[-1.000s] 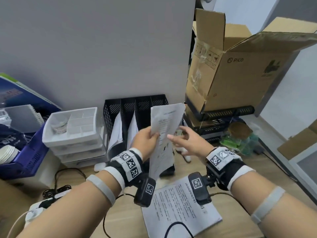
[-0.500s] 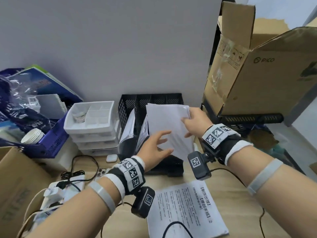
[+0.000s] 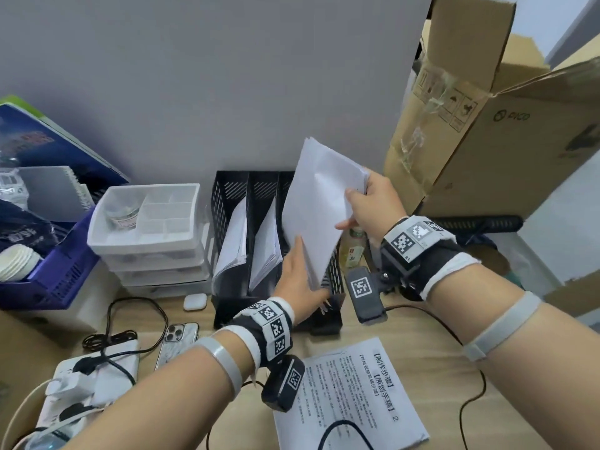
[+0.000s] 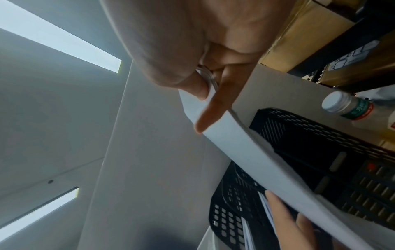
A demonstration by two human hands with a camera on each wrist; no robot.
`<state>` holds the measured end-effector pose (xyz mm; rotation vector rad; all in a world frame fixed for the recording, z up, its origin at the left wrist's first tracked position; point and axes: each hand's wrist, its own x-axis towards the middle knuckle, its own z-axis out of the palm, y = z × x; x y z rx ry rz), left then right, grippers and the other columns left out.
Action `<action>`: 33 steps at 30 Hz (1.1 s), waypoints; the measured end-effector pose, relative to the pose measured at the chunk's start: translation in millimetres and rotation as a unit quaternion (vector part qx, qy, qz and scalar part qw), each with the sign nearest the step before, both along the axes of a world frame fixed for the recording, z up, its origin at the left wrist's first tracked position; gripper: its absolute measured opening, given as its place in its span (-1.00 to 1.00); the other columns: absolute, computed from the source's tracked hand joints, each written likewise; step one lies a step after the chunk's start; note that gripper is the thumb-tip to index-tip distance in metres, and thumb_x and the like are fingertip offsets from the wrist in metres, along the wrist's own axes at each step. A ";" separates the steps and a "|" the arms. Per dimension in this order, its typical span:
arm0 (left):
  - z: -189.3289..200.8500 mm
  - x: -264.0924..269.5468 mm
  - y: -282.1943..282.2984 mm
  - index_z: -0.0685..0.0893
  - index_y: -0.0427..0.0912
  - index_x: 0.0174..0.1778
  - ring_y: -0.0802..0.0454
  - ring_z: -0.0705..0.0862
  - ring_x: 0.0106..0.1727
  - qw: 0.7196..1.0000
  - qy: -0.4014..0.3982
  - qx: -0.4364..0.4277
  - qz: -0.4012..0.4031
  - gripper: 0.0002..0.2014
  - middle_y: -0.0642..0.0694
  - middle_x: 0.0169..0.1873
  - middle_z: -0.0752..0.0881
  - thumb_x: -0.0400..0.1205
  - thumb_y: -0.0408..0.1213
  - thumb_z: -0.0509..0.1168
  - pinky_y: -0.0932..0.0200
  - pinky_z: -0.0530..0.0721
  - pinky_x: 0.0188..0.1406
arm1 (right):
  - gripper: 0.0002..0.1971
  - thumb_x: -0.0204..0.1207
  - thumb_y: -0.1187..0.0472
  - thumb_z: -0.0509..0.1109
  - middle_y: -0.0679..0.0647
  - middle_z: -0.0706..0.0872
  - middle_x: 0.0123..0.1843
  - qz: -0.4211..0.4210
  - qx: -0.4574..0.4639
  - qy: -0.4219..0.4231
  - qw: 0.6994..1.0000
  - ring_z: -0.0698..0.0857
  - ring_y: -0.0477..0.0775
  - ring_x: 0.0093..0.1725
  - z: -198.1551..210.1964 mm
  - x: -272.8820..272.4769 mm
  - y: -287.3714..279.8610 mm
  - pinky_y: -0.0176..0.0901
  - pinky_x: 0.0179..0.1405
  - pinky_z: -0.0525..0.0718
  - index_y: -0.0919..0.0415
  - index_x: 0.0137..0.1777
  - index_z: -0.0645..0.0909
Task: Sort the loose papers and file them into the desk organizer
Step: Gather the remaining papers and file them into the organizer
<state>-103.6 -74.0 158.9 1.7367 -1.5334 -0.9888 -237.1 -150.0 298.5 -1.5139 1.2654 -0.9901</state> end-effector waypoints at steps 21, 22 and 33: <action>-44.2 40.2 -64.8 -0.15 0.11 0.76 -0.21 0.58 0.52 0.997 0.057 0.040 0.036 -0.10 -0.22 0.62 0.46 0.64 -0.10 0.32 -0.18 0.52 0.53 | -0.60 0.69 0.37 0.14 0.11 0.63 0.28 -0.025 0.055 0.084 0.995 0.73 0.19 0.13 -81.2 71.3 -28.2 0.04 -0.21 0.87 0.07 0.45 0.52; -44.6 40.5 -64.4 -0.08 -0.01 0.78 -0.21 0.58 0.51 0.998 0.039 0.027 0.036 -0.14 -0.23 0.59 0.48 0.68 -0.19 0.33 -0.12 0.52 0.51 | -0.62 0.69 0.36 0.14 0.13 0.65 0.24 -0.016 0.063 0.106 0.992 0.77 0.16 0.03 -89.9 71.3 -25.8 0.05 -0.19 0.87 0.09 0.43 0.53; -67.7 59.5 -33.7 0.61 -0.14 0.11 -0.06 0.80 -0.13 0.994 0.054 0.082 0.047 -0.74 -0.07 -0.14 0.79 0.65 -0.04 0.37 -0.02 0.78 0.03 | -0.68 0.59 0.09 0.27 0.27 0.76 0.08 0.067 0.091 0.205 0.972 0.79 0.28 -0.04 -120.8 67.0 -1.0 0.24 -0.10 0.83 0.19 0.29 0.57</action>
